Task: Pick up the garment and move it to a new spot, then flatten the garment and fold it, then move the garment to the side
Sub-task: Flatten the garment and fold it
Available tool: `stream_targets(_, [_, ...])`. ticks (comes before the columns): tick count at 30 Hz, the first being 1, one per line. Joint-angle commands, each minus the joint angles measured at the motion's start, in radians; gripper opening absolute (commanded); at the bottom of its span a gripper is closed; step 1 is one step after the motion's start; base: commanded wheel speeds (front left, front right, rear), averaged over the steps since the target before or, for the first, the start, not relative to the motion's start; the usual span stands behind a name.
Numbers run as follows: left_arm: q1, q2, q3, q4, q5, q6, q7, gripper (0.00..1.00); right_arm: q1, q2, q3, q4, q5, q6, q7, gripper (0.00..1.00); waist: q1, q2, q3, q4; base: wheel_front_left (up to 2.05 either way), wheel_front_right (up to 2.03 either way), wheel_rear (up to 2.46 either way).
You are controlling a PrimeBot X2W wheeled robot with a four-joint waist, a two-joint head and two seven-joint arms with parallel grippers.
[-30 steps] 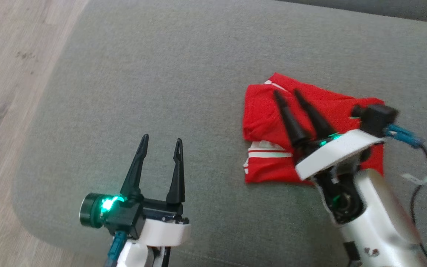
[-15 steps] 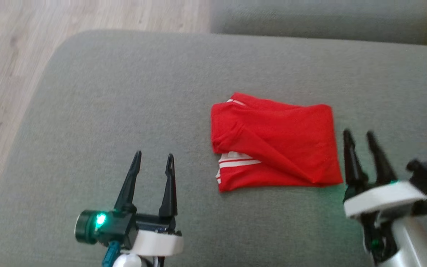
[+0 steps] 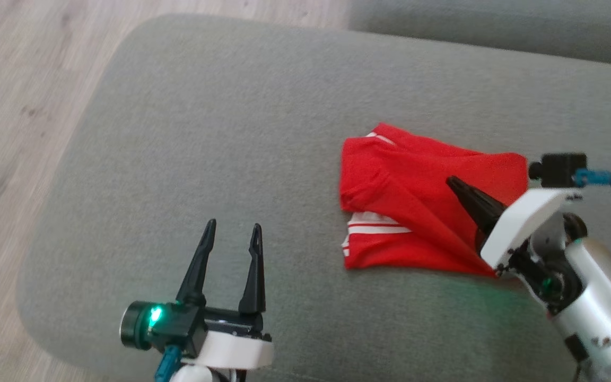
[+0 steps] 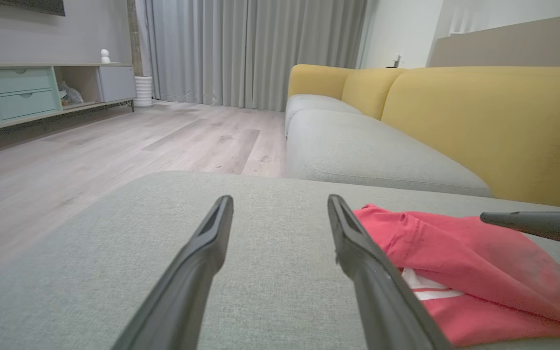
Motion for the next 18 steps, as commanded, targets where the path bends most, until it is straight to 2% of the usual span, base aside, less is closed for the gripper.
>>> stream_targets(1, [-0.054,-0.003,0.022,-0.03,-0.007,0.008,-0.005,1.0,-0.038,-0.032,0.041,-0.006,0.022,-0.001,0.028,0.0,-0.0002,0.0,0.035,0.035,0.0,0.0,0.0])
stream_targets(6, [-0.064,-0.003,0.018,-0.03,-0.013,0.017,-0.005,1.0,-0.064,-0.067,0.178,-0.006,0.136,-0.001,0.14,0.0,-0.0002,0.0,0.046,0.041,0.0,0.0,0.0])
stream_targets(7, [-0.064,-0.003,0.018,-0.03,-0.013,0.017,-0.005,1.0,-0.064,-0.067,0.178,-0.006,0.136,-0.001,0.14,0.0,-0.0002,0.0,0.046,0.041,0.0,0.0,0.0])
stream_targets(10, [-0.066,-0.003,0.028,-0.027,-0.007,0.022,-0.005,1.0,-0.039,-0.083,0.235,-0.079,0.257,-0.001,0.201,0.0,-0.0002,0.0,0.04,0.026,0.0,0.0,0.0])
stream_targets(12, [-0.066,-0.003,0.033,-0.026,-0.002,0.022,-0.005,1.0,-0.02,-0.102,0.238,-0.144,0.321,-0.001,0.193,0.0,-0.0002,0.0,0.03,0.012,0.0,0.0,0.0])
stream_targets(14, [-0.06,-0.003,0.038,-0.025,0.001,0.021,-0.005,1.0,0.0,-0.129,0.221,-0.192,0.334,-0.001,0.128,0.0,-0.0002,0.0,0.016,-0.005,0.0,0.0,0.0])
stream_targets(15, [-0.056,-0.003,0.041,-0.024,0.003,0.02,-0.005,1.0,0.011,-0.141,0.206,-0.201,0.323,-0.001,0.076,0.16,-0.0002,0.0,0.008,-0.015,0.0,0.0,0.0])
stream_targets(16, [-0.052,-0.003,0.046,-0.023,0.003,0.019,-0.005,1.0,0.025,-0.15,0.187,-0.199,0.304,-0.001,0.017,0.84,-0.0002,0.0,-0.001,-0.026,0.0,0.0,0.0])
stream_targets(17, [-0.046,-0.003,0.05,-0.02,0.003,0.017,-0.005,1.0,0.039,-0.156,0.168,-0.19,0.278,-0.001,-0.048,1.0,-0.0002,0.0,-0.01,-0.038,0.0,0.0,0.0])
stream_targets(18, [-0.04,-0.003,0.054,-0.017,0.003,0.015,-0.005,1.0,0.052,-0.161,0.152,-0.176,0.24,-0.001,-0.115,1.0,-0.0002,0.0,-0.021,-0.05,0.0,0.0,0.0])
